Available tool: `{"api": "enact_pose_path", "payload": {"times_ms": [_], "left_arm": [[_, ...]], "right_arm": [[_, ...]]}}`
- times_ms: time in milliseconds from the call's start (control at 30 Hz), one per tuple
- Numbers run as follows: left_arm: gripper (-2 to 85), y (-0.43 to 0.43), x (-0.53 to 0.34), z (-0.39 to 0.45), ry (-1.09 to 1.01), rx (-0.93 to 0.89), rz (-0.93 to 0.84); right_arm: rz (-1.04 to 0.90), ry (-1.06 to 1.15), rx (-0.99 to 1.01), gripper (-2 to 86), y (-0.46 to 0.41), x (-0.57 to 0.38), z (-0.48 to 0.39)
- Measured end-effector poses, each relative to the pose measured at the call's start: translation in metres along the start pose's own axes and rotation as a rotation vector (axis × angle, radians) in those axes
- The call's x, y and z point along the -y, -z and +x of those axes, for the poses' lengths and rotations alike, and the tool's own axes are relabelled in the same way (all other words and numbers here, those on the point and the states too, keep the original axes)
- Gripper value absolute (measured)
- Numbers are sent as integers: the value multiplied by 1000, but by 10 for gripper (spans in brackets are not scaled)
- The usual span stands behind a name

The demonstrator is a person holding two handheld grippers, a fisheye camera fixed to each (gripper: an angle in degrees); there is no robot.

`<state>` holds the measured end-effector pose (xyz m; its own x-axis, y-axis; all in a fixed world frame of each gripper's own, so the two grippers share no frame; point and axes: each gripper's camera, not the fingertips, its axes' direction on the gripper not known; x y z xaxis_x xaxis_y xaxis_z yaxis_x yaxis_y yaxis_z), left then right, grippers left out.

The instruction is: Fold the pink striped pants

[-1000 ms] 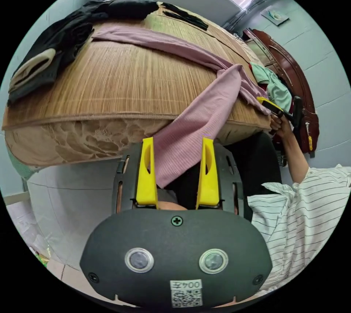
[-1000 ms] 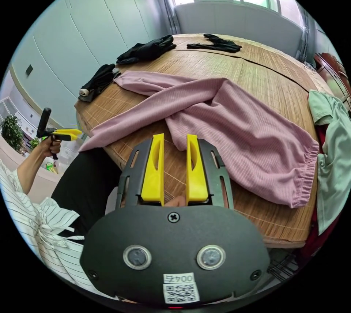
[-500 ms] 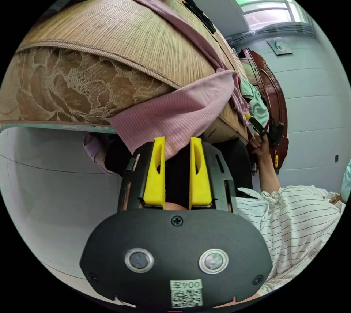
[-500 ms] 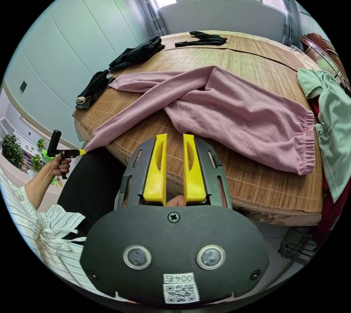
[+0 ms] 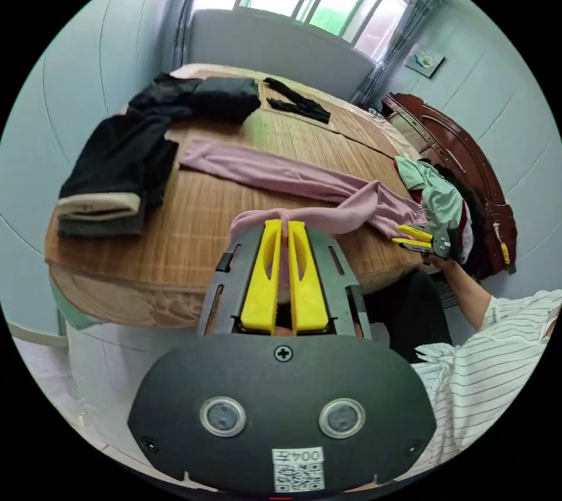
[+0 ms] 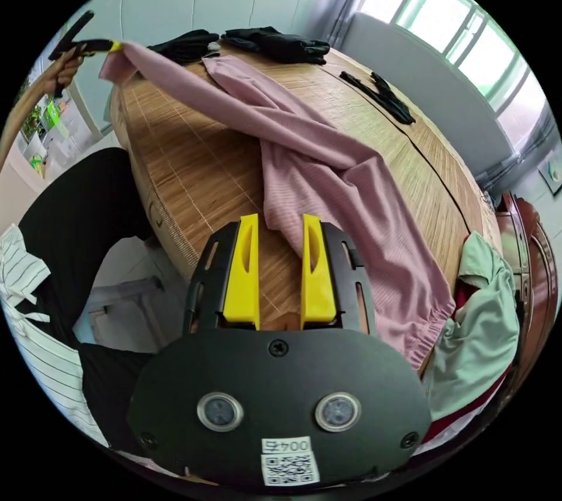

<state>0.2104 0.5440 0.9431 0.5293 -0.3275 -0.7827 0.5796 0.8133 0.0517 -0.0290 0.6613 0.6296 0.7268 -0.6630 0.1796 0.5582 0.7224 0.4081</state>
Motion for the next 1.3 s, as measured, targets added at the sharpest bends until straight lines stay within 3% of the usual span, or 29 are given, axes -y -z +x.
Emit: {"api": "enact_pose_path", "payload": {"times_ms": [167,333,500,633,733,833,900,967,1067,1300], "left_arm": [[22,-4,108,37,-172,277,85],[23,-102,192,57,-277,522,-57],[35,-189,198,50,-238,497,-274],[71,-222,175,35,-186,411,-405],[119,-209,167,15,-80,355,-399],[152,-183,163,6,-20,306,-359],[157,-165,159,10,-1,261,-313],[158,-149,152,19,22,184,-259],[155,-127,130,44,39,44,-186],[109,-103,51,84,80,-143,-111]], "right_arm": [[-93,60,102,92,-25,23,33],[-96,-39,295,42,-36,32,83],[-106,-66,569,46,-32,22,110],[-31,-137,631,51,-23,9,115],[180,-254,574,52,9,-10,121],[282,-549,294,53,25,-43,149],[167,-714,51,61,14,-59,172],[76,-757,-43,62,-3,-60,182],[-126,-745,-66,62,-44,-51,186],[-184,-607,-145,58,-48,-70,186]]}}
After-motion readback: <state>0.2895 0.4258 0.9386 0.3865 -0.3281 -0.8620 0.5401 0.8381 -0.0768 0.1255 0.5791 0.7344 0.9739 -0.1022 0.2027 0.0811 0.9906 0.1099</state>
